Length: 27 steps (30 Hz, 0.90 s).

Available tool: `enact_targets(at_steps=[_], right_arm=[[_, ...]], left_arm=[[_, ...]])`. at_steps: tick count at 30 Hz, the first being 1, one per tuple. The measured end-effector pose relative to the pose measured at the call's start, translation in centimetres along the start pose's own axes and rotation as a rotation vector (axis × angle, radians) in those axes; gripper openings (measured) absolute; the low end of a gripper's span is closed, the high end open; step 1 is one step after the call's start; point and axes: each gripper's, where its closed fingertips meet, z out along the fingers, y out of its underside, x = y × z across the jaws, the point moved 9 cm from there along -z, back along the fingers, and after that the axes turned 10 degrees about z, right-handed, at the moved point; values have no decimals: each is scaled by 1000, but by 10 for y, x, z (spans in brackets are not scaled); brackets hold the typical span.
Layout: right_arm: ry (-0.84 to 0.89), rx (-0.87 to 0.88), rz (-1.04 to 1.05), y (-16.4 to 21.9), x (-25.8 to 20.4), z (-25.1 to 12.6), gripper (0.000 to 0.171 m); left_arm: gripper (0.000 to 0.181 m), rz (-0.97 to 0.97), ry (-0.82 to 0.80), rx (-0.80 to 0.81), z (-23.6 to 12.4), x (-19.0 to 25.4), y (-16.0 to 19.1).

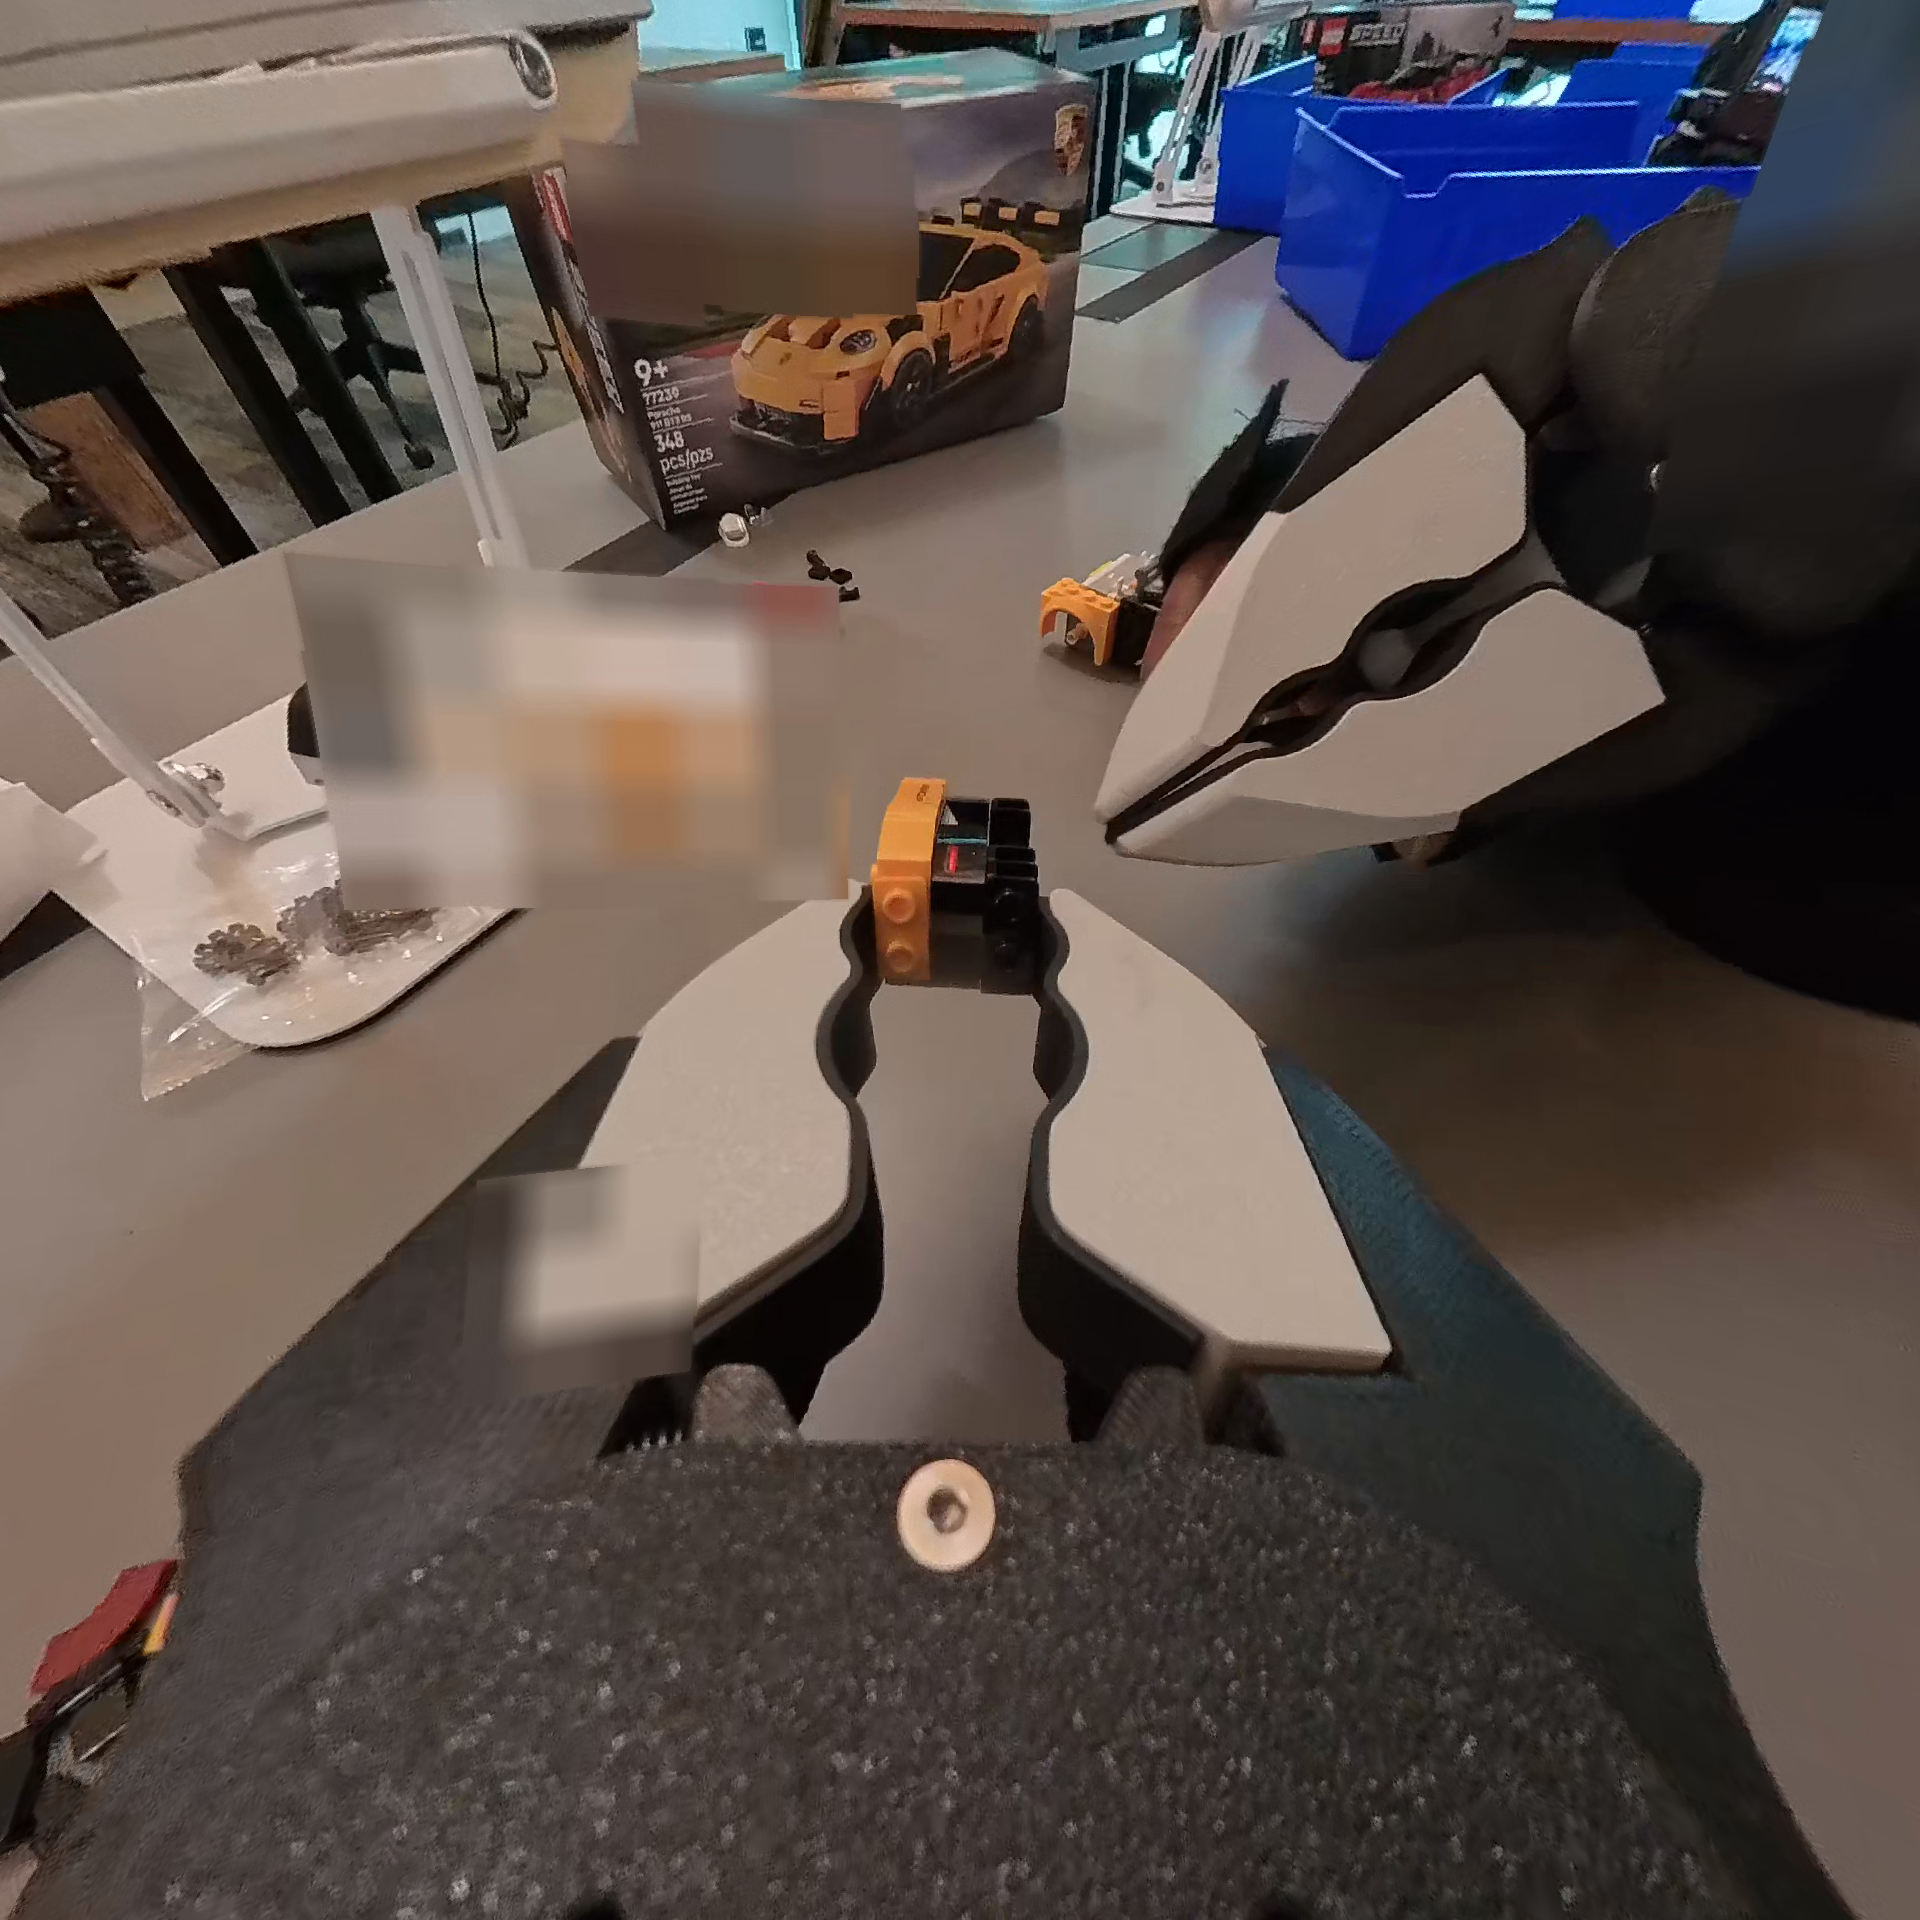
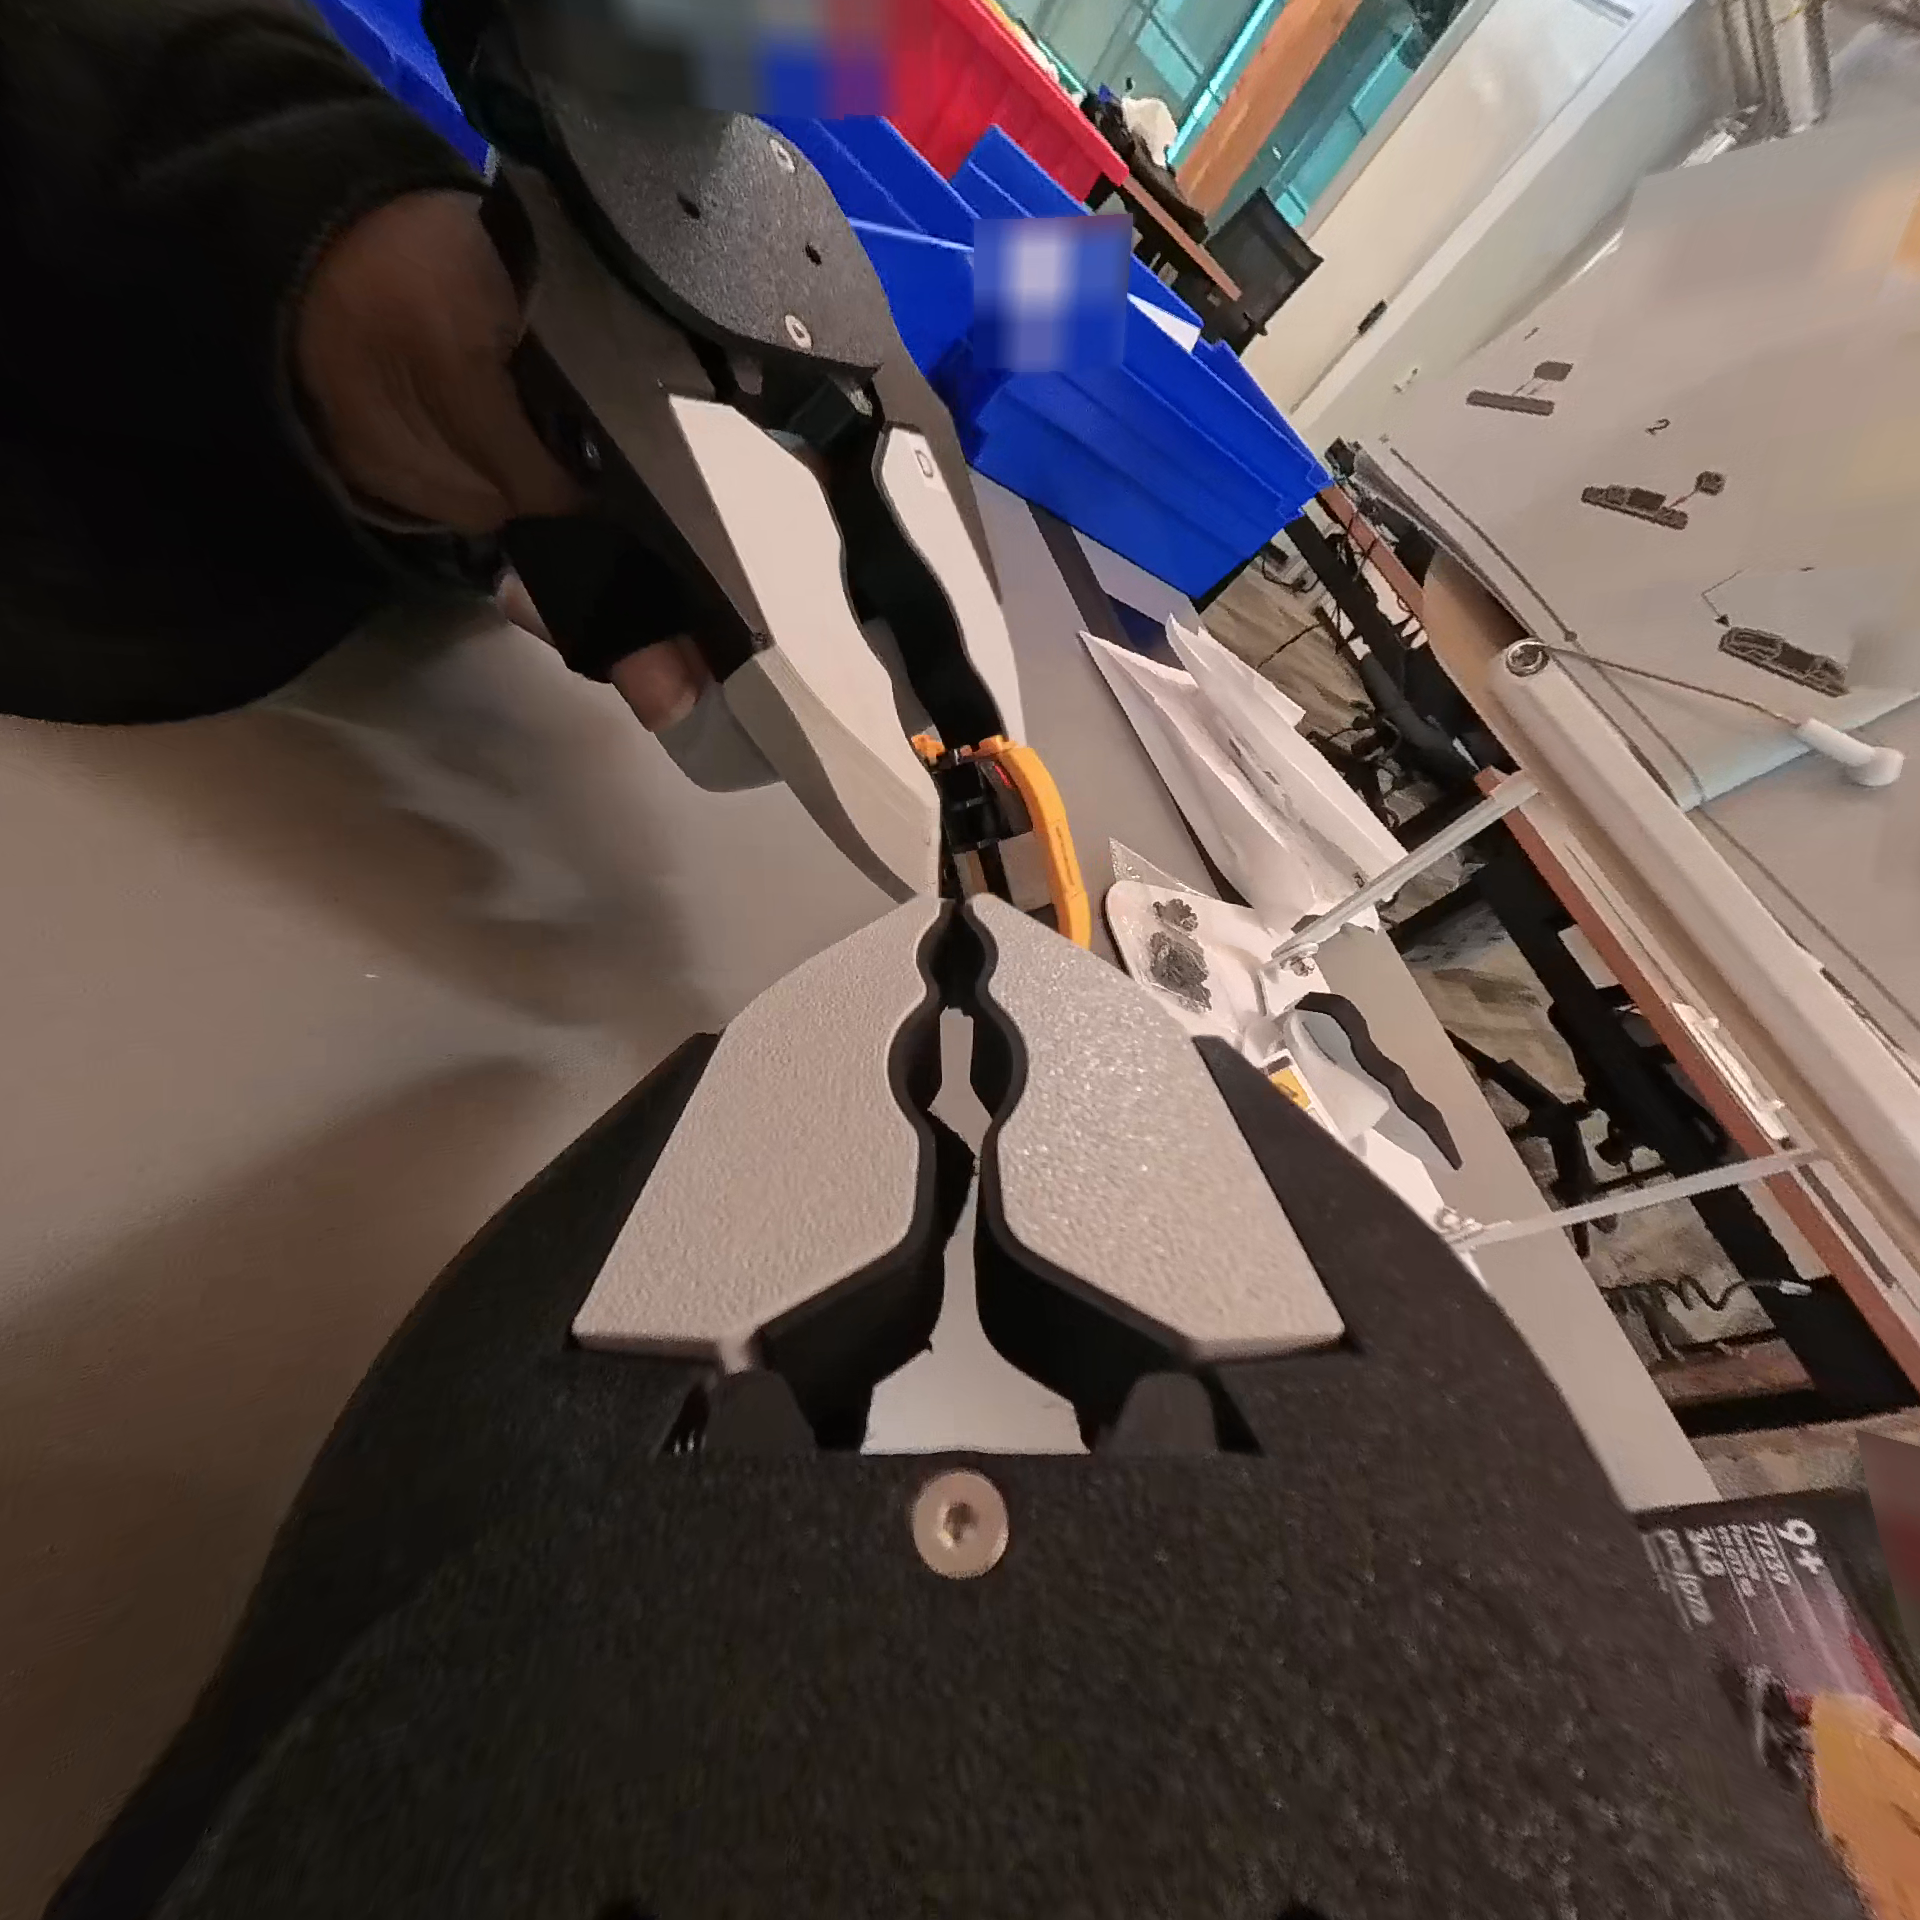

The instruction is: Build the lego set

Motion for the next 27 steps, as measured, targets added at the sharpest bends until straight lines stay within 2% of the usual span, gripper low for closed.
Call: enact_targets(at_steps=[6,12,16,20,23,27], right_arm=[[-66,-78,153,10,9,4,0],[-156,-295,317,34,32,-3,5],[-262,-279,440,34,31,0,21],[-341,-350,367,40,17,10,35],[-369,-383,334,40,9,13,35],[-357,-442,287,41,13,7,35]], left_arm=[[27,-43,46,-105,10,-2,17],[27,-16,147,-241,20,6,31],[27,20,214,-270,23,12,33],[27,67,264,-301,24,16,35],[34,169,231,-332,24,17,38],[42,183,208,-331,24,15,38]])
